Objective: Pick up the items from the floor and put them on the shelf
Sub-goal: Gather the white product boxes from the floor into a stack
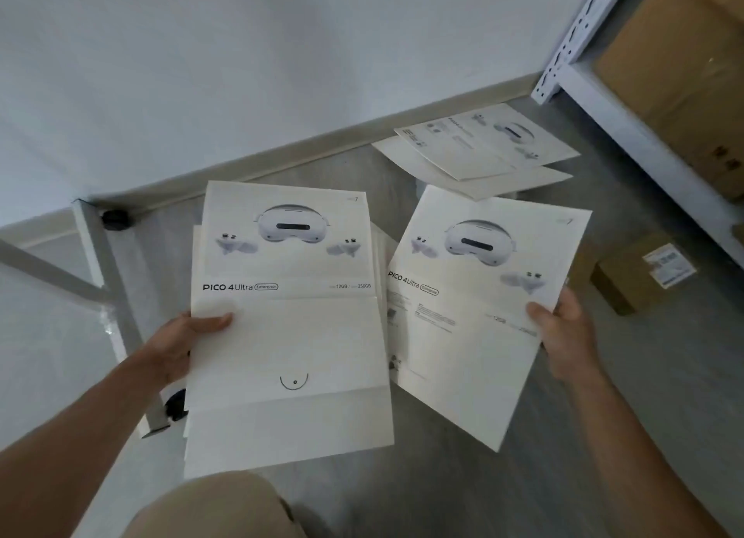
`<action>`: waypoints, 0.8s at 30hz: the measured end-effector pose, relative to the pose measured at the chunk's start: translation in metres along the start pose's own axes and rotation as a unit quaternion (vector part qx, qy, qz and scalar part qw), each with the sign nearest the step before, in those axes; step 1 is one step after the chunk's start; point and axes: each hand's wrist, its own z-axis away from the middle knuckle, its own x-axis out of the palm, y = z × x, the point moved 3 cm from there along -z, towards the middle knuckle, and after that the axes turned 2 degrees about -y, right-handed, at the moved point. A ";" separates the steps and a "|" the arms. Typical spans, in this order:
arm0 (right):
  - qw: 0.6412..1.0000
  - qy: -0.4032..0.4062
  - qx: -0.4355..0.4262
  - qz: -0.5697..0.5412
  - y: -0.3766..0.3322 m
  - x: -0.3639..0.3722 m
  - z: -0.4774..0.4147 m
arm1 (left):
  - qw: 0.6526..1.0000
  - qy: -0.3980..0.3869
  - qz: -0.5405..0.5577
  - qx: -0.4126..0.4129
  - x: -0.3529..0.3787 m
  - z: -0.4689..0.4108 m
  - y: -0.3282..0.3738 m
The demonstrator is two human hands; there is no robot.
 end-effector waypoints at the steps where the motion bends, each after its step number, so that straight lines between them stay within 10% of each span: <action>1: 0.999 0.021 -0.021 0.025 -0.020 -0.021 0.005 | 1.000 -0.006 0.004 0.000 0.001 0.000 0.000; 7: 0.995 0.007 -0.075 0.068 -0.109 -0.108 0.017 | 0.999 -0.048 0.019 -0.008 0.026 0.007 -0.007; 20: 0.966 -0.228 0.110 -0.059 0.019 0.113 -0.017 | 0.981 -0.182 0.070 0.013 0.090 0.019 -0.017; 24: 0.981 -0.184 0.067 -0.016 0.015 0.158 -0.013 | 0.984 -0.173 0.045 0.001 0.070 0.017 -0.012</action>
